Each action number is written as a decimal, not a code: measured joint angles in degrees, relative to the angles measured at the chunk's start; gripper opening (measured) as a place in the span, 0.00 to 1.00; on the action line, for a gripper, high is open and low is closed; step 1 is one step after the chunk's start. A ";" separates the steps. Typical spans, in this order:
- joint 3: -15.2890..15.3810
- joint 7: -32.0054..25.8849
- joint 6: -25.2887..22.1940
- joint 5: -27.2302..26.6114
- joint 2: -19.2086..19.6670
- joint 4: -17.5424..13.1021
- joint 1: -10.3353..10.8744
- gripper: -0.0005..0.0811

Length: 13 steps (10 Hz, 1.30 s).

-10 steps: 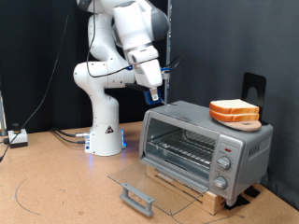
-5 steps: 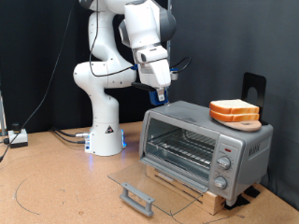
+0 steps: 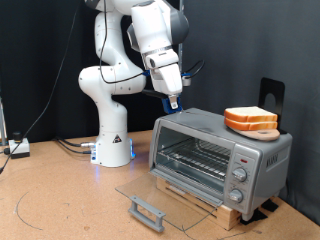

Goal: Make a piece of toast with the oven

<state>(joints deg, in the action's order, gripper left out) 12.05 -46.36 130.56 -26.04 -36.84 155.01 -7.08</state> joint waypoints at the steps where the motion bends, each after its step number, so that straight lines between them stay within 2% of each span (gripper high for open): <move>1: 0.16 0.75 0.00 0.00 1.11 -0.67 0.00 0.49; 6: 0.83 1.25 0.01 -2.32 5.92 -4.24 0.67 0.49; 10: 2.04 1.34 0.00 -2.87 7.09 -5.60 2.21 0.49; 13: 3.00 1.60 -0.03 -2.88 7.21 -5.74 2.52 0.49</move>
<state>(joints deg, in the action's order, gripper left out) 15.06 -44.76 130.53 -28.92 -29.63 149.27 -4.56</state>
